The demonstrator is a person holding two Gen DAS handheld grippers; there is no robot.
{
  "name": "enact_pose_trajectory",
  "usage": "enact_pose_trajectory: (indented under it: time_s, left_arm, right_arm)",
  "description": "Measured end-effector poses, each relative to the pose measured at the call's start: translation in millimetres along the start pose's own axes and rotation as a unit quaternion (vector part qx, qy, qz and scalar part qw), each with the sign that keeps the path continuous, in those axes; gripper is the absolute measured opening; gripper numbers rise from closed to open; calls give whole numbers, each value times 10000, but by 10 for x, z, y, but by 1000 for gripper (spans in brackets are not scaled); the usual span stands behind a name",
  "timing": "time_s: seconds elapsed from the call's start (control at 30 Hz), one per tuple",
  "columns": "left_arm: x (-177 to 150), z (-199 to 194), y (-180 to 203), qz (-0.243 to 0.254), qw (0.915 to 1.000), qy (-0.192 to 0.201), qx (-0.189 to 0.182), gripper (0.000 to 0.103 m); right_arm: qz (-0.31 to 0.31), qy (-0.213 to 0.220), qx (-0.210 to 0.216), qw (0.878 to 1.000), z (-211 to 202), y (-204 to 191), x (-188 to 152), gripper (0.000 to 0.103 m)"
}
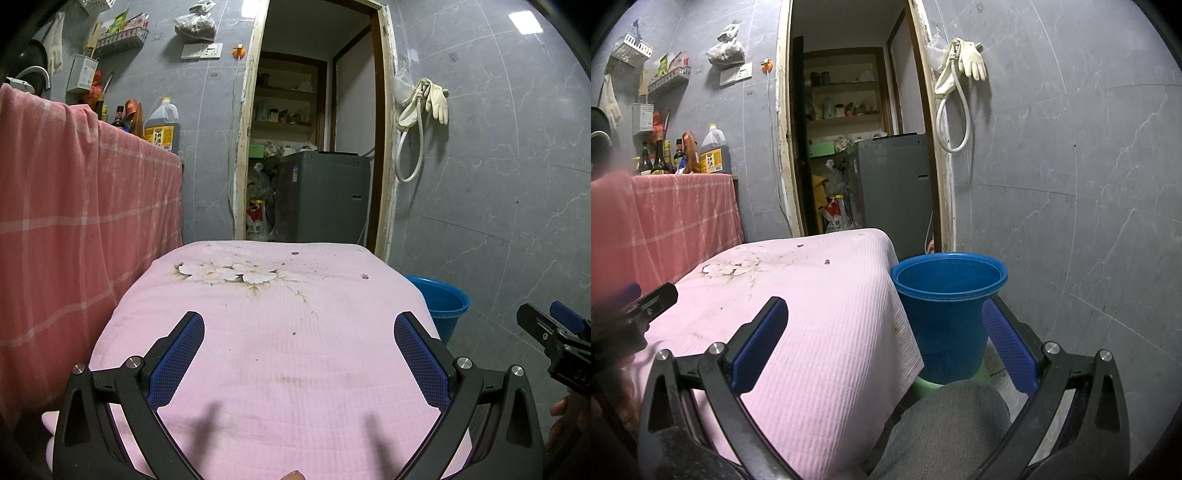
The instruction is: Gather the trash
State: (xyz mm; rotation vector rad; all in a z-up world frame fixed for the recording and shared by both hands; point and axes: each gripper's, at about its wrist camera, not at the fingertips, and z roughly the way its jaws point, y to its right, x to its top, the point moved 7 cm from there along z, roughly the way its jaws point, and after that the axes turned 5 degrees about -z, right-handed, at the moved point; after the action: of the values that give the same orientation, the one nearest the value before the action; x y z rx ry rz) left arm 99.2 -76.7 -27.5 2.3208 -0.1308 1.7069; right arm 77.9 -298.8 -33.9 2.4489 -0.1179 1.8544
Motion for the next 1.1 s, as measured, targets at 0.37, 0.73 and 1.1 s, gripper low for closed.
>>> enact_pose_trajectory:
  time_s: [0.37,0.73,1.1]
  left_arm:
    - [-1,2,4,-2,10000,3,7,101]
    - [-4,1,-8,2,10000,0,0,101]
    - [-9,3,-3,-4,10000,-2,5,101]
  right_arm:
    - [29,-4,1,10000,5,6,0,103]
    - [32,-2,0,10000,5,9,2,103]
    - [40,-9,2,10000,3,7,-1,103]
